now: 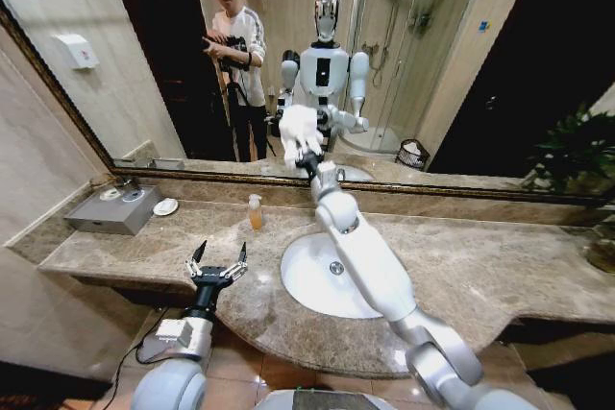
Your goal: Pick up the towel from the sink counter and wipe the mirror surface.
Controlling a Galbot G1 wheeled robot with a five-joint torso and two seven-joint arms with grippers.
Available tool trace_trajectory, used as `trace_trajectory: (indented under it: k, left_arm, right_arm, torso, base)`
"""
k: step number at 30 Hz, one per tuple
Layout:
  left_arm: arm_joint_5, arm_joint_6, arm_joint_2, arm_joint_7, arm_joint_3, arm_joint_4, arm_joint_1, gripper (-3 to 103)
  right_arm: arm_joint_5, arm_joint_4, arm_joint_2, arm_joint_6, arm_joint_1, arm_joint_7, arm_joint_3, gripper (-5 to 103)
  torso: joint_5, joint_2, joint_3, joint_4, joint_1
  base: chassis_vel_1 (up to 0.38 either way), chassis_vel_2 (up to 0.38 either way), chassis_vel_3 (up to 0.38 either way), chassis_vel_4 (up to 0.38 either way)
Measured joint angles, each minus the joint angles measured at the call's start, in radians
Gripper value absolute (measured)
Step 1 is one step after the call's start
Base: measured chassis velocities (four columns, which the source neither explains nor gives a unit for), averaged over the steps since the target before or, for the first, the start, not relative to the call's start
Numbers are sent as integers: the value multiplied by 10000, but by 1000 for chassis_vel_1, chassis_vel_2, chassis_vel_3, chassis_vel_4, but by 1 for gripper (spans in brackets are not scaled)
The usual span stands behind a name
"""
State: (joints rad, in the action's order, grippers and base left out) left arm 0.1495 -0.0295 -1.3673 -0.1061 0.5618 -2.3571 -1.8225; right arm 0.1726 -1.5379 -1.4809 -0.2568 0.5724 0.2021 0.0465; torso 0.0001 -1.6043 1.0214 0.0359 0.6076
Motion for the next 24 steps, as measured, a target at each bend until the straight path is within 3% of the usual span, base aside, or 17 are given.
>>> trace_trajectory:
  k: [6,17,24]
  left_arm:
    - [0,0,0,0,0,0,0,100]
    - [0,0,-1,0,0,0,0,100]
    - [0,0,-1,0,0,0,0,100]
  right_arm:
    - [54,-38,33,-74,317,-125,-71,11]
    - [911,-1520,217,-777,-761,258,-151,11]
    - [583,-639,129,-428,-68,131,-117,11]
  torso:
    - [-1,0,0,0,0]
    - [-2,-1,-1,0,0]
    - [0,0,0,0,0]
  base:
    - [0,0,0,0]
    - [0,0,0,0]
    - [0,0,0,0]
